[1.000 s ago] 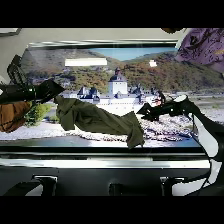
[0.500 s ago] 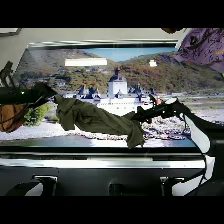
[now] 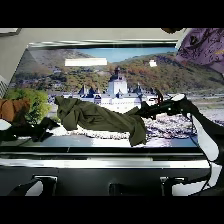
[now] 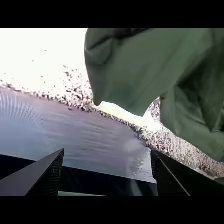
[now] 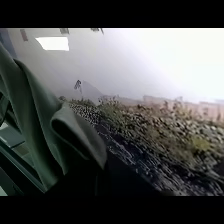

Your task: Fold the clothes and pants, and hang the long-sleeved shirts on hangers.

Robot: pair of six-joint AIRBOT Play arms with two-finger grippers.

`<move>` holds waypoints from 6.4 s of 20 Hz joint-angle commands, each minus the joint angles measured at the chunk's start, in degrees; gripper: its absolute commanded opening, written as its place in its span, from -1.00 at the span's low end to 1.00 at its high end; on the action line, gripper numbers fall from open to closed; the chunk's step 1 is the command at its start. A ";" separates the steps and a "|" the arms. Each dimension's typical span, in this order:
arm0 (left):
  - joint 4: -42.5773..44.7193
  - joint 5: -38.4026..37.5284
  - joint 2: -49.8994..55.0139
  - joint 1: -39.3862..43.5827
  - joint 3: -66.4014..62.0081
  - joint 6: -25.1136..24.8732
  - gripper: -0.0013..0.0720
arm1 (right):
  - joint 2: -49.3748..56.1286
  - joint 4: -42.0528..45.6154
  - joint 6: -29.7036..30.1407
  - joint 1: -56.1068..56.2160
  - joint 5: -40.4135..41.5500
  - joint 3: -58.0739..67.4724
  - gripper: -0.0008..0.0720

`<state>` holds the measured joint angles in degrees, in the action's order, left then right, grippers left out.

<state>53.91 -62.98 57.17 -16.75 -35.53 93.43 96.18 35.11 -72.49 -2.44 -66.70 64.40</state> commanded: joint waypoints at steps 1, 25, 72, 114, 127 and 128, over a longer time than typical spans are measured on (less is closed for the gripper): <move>-10.08 8.79 1.95 -0.33 8.81 -7.04 0.74 | -0.48 0.00 -0.87 -0.04 -1.42 0.04 -0.89; -24.57 19.96 16.55 8.57 3.58 -22.05 -0.92 | -6.14 0.04 -2.05 -0.04 -1.64 0.07 -0.89; 13.33 10.14 22.97 11.47 -28.35 5.62 -0.92 | 13.70 25.53 -34.71 -1.33 1.01 40.28 -0.48; 13.60 9.09 23.15 11.47 -28.30 5.62 -0.92 | 8.35 3.50 -19.23 13.75 16.98 9.88 -0.89; 23.06 8.41 7.23 11.37 -50.16 0.66 -0.93 | -22.32 18.67 -19.91 2.29 9.60 31.10 -0.90; 24.44 8.13 4.22 11.37 -52.78 0.66 -0.93 | -26.34 20.37 -19.91 0.31 8.24 33.42 -0.90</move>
<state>73.41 -54.19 68.05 -5.37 -80.60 94.70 80.20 49.91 -91.59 2.76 -55.77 91.33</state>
